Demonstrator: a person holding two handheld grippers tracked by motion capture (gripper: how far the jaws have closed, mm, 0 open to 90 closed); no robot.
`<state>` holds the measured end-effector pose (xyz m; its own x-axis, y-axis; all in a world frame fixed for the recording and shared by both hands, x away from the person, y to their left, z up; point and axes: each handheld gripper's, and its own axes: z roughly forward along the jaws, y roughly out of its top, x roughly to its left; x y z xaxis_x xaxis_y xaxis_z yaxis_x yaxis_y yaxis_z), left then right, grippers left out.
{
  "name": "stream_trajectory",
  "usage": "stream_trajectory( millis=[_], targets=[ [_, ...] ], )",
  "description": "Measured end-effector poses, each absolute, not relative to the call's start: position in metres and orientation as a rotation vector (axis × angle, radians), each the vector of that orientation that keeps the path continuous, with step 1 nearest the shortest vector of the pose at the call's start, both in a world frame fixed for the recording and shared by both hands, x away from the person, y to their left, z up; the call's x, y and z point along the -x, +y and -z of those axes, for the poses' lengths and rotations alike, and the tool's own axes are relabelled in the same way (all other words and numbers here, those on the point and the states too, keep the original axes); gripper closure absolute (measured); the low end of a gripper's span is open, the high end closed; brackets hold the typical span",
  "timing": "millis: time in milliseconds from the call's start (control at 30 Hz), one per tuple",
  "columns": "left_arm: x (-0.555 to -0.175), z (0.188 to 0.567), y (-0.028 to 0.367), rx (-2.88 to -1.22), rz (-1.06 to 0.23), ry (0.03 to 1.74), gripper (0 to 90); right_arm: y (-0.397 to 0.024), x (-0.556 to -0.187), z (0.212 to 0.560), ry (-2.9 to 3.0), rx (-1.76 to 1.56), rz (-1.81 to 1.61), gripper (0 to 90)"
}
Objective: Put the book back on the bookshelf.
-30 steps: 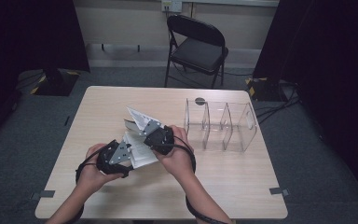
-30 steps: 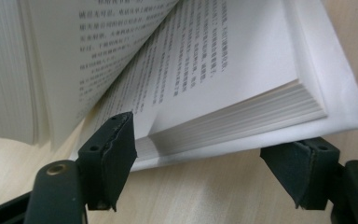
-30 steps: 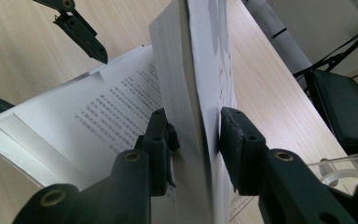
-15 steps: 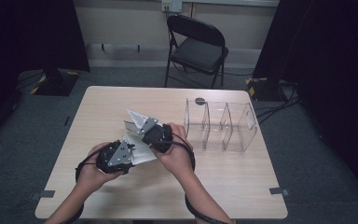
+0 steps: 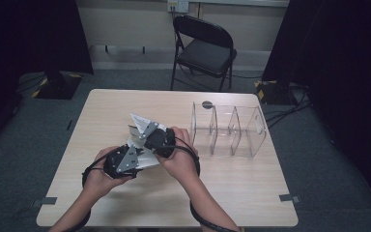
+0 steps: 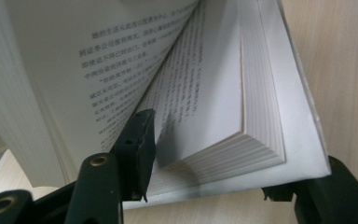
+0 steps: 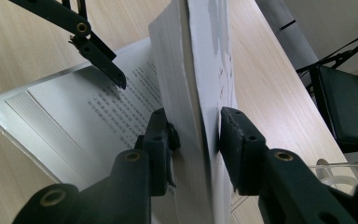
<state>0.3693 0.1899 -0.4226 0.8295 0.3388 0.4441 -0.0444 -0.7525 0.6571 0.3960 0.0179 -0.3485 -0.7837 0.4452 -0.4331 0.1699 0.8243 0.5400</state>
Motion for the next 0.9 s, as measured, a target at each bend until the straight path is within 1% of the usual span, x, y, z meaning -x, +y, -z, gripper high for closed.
stream_trajectory(
  millis=[100,167,367,400,467,500,533,567,600,667,767,900],
  targets=[
    [-0.369,0.421,0.190,-2.327,-0.735,0.215,47.6,0.016,-0.396,0.348,2.448,-0.484,-0.669,64.1],
    [-0.368,0.420,0.188,-2.330,-0.761,0.210,50.6,0.016,-0.396,0.349,2.449,-0.475,-0.678,62.9],
    [-0.367,0.416,0.192,-2.303,-0.761,0.244,54.6,0.016,-0.396,0.352,2.471,-0.418,-0.735,57.1],
    [-0.367,0.416,0.193,-2.298,-0.746,0.254,54.7,0.016,-0.395,0.352,2.473,-0.448,-0.753,55.1],
    [-0.368,0.416,0.195,-2.295,-0.733,0.282,56.1,0.013,-0.397,0.351,2.498,-0.456,-0.817,47.4],
    [-0.369,0.415,0.197,-2.285,-0.747,0.274,56.7,0.011,-0.397,0.350,2.519,-0.480,-0.834,44.8],
    [-0.369,0.415,0.198,-2.276,-0.744,0.287,57.3,0.009,-0.397,0.349,2.516,-0.477,-0.852,45.3],
    [-0.370,0.414,0.198,-2.283,-0.742,0.282,57.5,0.005,-0.396,0.347,2.504,-0.479,-0.867,45.1],
    [-0.369,0.415,0.197,-2.277,-0.739,0.286,57.6,0.001,-0.395,0.344,2.495,-0.483,-0.896,42.3],
    [-0.370,0.413,0.197,-2.289,-0.739,0.279,57.8,-0.009,-0.393,0.336,2.475,-0.511,-0.961,39.9],
    [-0.374,0.409,0.198,-2.272,-0.707,0.324,58.0,-0.026,-0.388,0.327,2.423,-0.565,-0.999,34.3],
    [-0.377,0.403,0.196,-2.274,-0.695,0.354,59.0,-0.049,-0.382,0.327,2.382,-0.612,-1.079,33.2]
  ],
)
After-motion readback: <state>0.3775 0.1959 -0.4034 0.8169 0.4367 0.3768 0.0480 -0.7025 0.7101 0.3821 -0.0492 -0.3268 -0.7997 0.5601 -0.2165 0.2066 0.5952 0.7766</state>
